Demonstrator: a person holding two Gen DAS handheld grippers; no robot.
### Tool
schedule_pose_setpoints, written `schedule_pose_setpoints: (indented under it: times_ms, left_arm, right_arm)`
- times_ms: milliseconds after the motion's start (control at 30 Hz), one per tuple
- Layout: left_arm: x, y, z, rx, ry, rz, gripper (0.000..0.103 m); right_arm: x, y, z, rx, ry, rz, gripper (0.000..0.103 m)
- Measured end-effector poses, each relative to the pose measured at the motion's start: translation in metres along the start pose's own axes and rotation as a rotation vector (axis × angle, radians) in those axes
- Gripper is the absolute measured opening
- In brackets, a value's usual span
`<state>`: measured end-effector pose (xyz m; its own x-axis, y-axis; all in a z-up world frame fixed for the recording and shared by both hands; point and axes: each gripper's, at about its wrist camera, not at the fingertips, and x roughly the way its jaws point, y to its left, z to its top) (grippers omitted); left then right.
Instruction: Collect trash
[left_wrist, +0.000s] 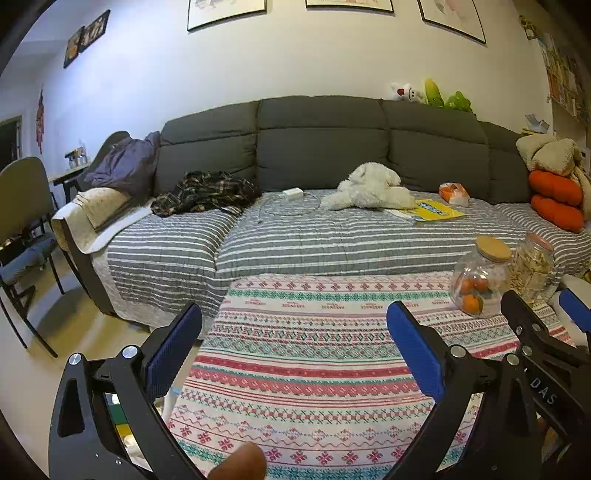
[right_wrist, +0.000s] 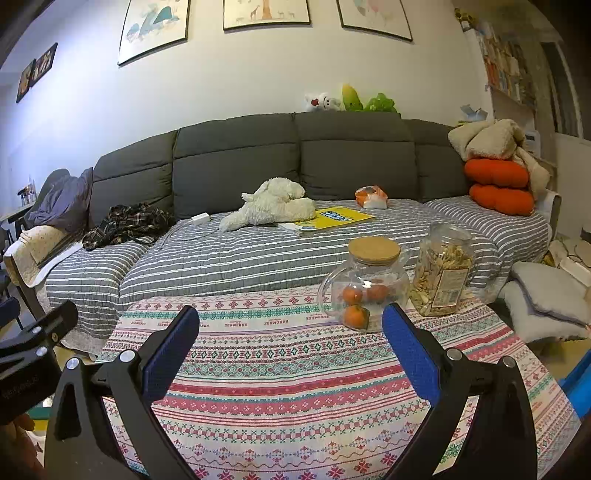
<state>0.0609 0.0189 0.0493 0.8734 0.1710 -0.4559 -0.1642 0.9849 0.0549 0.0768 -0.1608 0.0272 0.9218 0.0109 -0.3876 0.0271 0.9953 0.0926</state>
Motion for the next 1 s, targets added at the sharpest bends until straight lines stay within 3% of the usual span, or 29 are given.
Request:
schedule_pose_setpoints:
  times_ms: [1000]
  left_arm:
    - [0.0048, 0.0032, -0.0006, -0.024, 0.026, 0.01, 0.096]
  right_arm:
    - [-0.0009, 0.0019, 0.0014, -0.007, -0.003, 0.002, 0.096]
